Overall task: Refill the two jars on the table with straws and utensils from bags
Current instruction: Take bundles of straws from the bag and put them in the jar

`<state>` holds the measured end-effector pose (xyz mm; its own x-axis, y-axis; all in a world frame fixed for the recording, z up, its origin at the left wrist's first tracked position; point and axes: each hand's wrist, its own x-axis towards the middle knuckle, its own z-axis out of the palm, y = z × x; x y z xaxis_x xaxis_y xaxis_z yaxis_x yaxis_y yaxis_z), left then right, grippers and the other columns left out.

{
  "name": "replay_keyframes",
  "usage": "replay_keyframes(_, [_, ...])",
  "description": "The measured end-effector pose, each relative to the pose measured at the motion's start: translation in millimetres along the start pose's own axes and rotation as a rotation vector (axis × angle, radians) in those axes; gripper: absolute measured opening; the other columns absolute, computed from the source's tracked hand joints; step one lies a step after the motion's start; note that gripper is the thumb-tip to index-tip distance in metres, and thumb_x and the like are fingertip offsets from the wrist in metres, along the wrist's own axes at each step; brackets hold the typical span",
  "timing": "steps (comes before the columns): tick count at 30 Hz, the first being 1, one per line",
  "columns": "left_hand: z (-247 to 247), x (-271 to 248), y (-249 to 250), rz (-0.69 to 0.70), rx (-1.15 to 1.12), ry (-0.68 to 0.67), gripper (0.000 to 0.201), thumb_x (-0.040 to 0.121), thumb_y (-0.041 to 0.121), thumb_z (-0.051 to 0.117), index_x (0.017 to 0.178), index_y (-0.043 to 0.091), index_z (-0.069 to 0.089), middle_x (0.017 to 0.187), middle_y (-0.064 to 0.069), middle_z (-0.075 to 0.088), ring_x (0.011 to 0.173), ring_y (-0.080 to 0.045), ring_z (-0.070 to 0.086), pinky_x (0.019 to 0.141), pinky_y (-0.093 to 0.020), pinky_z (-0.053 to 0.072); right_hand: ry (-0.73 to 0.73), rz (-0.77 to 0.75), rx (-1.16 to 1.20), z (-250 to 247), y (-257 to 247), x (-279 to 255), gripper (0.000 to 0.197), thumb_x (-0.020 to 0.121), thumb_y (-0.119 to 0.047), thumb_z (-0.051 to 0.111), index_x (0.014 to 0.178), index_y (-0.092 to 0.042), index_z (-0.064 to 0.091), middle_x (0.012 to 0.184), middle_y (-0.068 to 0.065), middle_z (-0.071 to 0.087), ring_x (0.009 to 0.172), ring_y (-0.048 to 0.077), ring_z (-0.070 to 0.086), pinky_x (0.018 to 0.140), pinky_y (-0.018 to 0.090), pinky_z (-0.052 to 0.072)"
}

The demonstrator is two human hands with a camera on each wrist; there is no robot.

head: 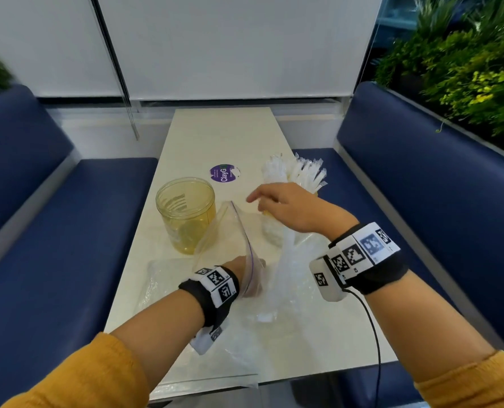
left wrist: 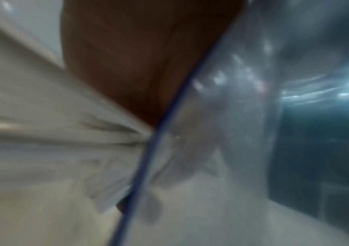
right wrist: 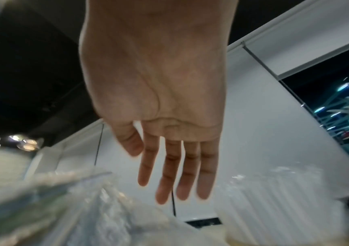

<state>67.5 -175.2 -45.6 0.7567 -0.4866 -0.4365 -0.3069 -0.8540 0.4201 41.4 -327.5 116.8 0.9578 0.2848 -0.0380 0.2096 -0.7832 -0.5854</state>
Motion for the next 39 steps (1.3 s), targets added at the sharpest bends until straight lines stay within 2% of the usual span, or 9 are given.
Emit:
replay_keyframes(3, [-18,-14,6,0.072,0.028,-0.073,0.016,0.097,0.003,0.055,0.112,0.009,0.056,0.105,-0.004,0.054,0.101,-0.027,0.051,0.09,-0.04,0.045,-0.108,0.084,-0.232,8,29,-7,0.045,0.092,-0.021,0.056,0.137,-0.025,0.054,0.13,0.0,0.056,0.121,0.02,0.05,0.101,0.039,0.043])
replay_keyframes(6, [-42,-41,21,0.168,0.102,0.004,0.006,0.098,0.018,0.053,0.101,0.013,0.053,0.099,-0.006,0.056,0.092,-0.026,0.056,0.076,-0.034,0.044,-0.186,0.153,-0.38,19,53,-15,0.054,0.081,-0.017,0.069,0.132,-0.028,0.053,0.116,-0.003,0.062,0.108,0.024,0.061,0.077,0.028,0.046])
replay_keyframes(12, [-67,-69,20,0.151,0.35,-0.015,0.026,0.1,0.028,0.052,0.124,0.018,0.055,0.11,-0.007,0.064,0.096,-0.025,0.063,0.083,-0.037,0.053,-0.25,0.274,-0.475,16,80,-17,0.05,0.086,0.002,0.056,0.131,-0.019,0.056,0.117,0.001,0.057,0.094,0.023,0.054,0.067,0.023,0.039])
replay_keyframes(17, [-97,-106,14,0.118,0.406,-0.018,0.02,0.103,0.029,0.049,0.12,0.019,0.054,0.113,-0.002,0.064,0.094,-0.02,0.059,0.081,-0.03,0.046,-0.271,0.402,-0.451,3,96,-15,0.042,0.077,0.004,0.074,0.111,-0.019,0.069,0.106,0.002,0.061,0.089,0.023,0.06,0.069,0.03,0.046])
replay_keyframes(20, [-120,-129,-3,0.041,0.428,-0.014,0.008,0.103,0.024,0.048,0.107,0.025,0.054,0.098,0.006,0.063,0.087,-0.014,0.062,0.079,-0.025,0.049,-0.286,0.438,-0.415,3,101,-16,0.045,0.078,0.009,0.068,0.111,-0.022,0.067,0.097,-0.005,0.059,0.075,0.015,0.056,0.06,0.025,0.041])
replay_keyframes(26, [-175,-155,-63,-0.335,0.594,0.123,0.016,0.098,0.019,0.043,0.095,0.024,0.058,0.09,0.005,0.065,0.081,-0.016,0.063,0.074,-0.03,0.05,-0.229,0.392,-0.446,27,107,-12,0.054,0.088,-0.003,0.052,0.138,-0.022,0.052,0.13,0.006,0.061,0.108,0.029,0.062,0.079,0.031,0.049])
replay_keyframes(31, [-186,-153,-52,-0.18,0.323,0.463,0.011,0.103,0.029,0.044,0.093,0.027,0.05,0.088,0.0,0.063,0.073,-0.016,0.056,0.066,-0.034,0.041,-0.207,0.386,-0.512,44,109,-6,0.063,0.091,-0.007,0.054,0.151,-0.02,0.037,0.142,0.008,0.051,0.122,0.029,0.057,0.08,0.029,0.043])
replay_keyframes(35, [-161,-114,-21,0.048,-0.056,0.684,0.019,0.101,0.032,0.054,0.116,0.019,0.056,0.097,-0.007,0.066,0.08,-0.025,0.063,0.068,-0.038,0.053,-0.142,0.375,-0.467,38,98,-1,0.075,0.088,-0.003,0.059,0.155,-0.023,0.031,0.154,0.004,0.04,0.137,0.027,0.045,0.103,0.035,0.044])
replay_keyframes(39, [-134,-86,5,0.168,-0.278,0.805,0.026,0.097,0.034,0.063,0.115,0.016,0.056,0.092,-0.007,0.065,0.08,-0.028,0.063,0.07,-0.041,0.054,0.233,0.283,-0.226,12,67,1,0.041,0.094,-0.008,0.052,0.128,-0.028,0.064,0.122,-0.001,0.069,0.101,0.02,0.067,0.088,0.036,0.057])
